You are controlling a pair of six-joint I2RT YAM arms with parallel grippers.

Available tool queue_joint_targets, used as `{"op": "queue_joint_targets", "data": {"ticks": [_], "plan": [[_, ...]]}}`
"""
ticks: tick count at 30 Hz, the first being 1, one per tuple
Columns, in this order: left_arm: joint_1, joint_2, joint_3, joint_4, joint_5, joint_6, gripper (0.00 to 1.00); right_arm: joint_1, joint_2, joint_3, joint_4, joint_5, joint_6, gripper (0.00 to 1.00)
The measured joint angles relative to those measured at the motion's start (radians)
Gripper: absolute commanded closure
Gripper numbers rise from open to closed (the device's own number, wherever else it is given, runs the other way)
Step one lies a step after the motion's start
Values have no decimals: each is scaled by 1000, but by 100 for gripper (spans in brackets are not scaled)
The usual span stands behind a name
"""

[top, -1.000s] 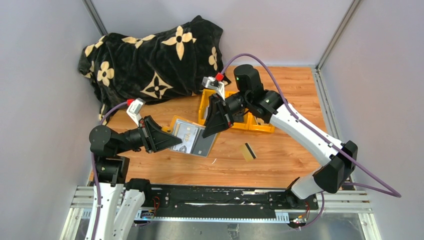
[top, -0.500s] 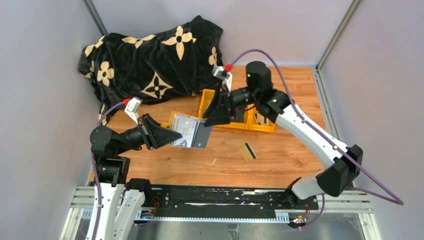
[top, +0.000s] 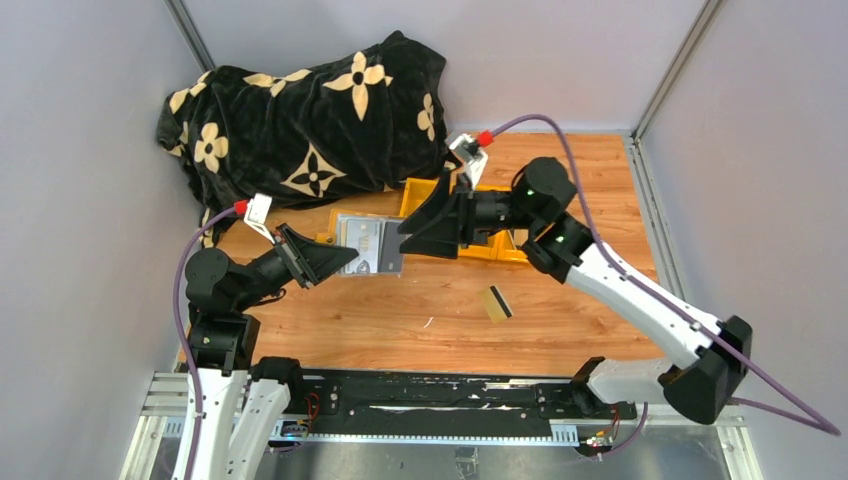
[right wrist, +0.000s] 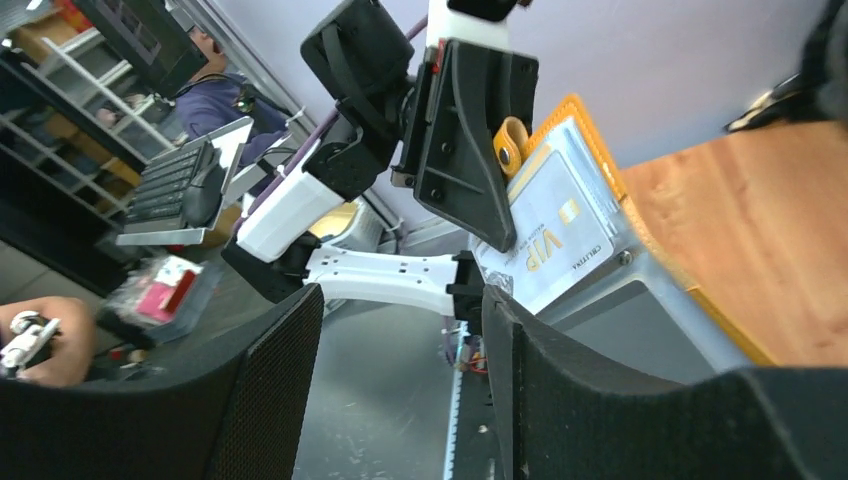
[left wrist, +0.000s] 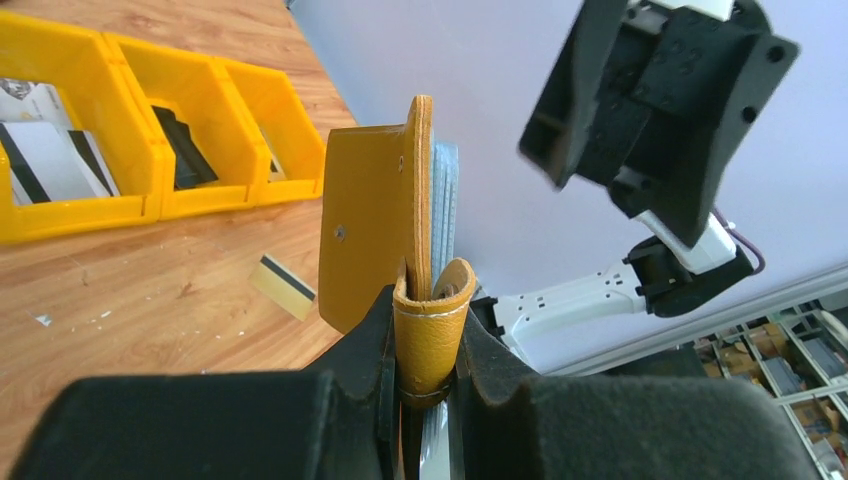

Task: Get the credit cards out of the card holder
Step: Remove the credit card from the card holder.

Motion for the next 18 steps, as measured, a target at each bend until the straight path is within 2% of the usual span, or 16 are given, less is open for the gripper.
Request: {"op": "queue_joint_targets", "data": {"ticks": [7, 18], "plan": [[0, -2, 0, 13, -3, -18, 100, 49, 110, -50, 102, 1, 119, 39], [0, -2, 18, 42, 2, -57, 100, 53, 156, -65, 198, 2, 183, 41]]}}
